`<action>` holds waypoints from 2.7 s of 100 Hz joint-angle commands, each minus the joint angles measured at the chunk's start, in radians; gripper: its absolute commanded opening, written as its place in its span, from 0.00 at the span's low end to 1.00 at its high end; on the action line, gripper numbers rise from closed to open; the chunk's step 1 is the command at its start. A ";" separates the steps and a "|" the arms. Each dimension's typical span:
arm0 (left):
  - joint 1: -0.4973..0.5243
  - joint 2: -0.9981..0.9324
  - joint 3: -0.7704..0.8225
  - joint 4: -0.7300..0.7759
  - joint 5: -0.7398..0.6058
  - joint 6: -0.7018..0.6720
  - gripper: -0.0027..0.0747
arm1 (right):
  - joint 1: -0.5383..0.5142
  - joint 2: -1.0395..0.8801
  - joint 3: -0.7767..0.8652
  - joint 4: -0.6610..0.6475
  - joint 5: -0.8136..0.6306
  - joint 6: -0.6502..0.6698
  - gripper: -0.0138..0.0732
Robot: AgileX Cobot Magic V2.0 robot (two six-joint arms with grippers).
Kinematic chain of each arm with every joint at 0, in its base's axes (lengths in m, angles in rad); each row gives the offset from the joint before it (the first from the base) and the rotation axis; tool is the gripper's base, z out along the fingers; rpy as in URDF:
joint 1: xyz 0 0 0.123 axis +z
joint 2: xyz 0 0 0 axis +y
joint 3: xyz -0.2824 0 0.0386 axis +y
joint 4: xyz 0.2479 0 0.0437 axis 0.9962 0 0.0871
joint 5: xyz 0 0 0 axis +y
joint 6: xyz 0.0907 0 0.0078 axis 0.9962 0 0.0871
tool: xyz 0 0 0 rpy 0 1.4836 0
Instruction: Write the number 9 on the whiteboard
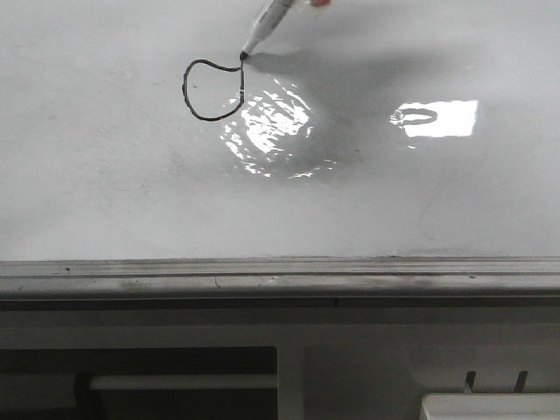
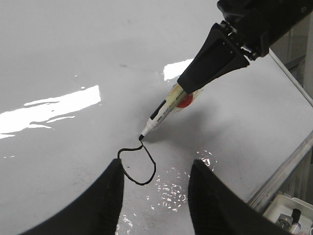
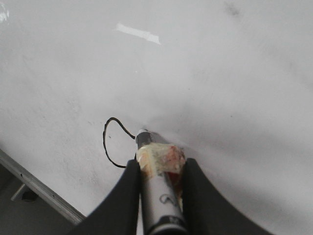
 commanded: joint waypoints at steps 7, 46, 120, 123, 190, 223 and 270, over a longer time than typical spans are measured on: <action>0.001 0.004 -0.028 -0.017 -0.078 -0.008 0.41 | -0.007 -0.019 -0.032 -0.014 -0.011 -0.004 0.08; 0.001 0.004 -0.028 -0.004 -0.049 -0.008 0.41 | 0.044 -0.002 0.126 0.082 -0.008 -0.004 0.08; -0.117 0.409 -0.054 0.240 -0.253 -0.012 0.50 | 0.278 -0.057 0.092 0.197 0.016 0.006 0.08; -0.117 0.416 -0.056 0.240 -0.266 -0.012 0.49 | 0.278 -0.057 0.092 0.197 0.019 0.006 0.08; -0.117 0.421 -0.056 0.240 -0.281 -0.012 0.01 | 0.278 -0.057 0.092 0.203 0.047 0.006 0.08; -0.117 0.421 -0.056 -0.040 -0.279 -0.012 0.01 | 0.278 -0.057 0.092 0.203 0.039 0.006 0.64; -0.029 0.423 -0.056 -0.591 -0.180 0.047 0.01 | 0.278 -0.057 0.092 0.206 0.097 0.006 0.67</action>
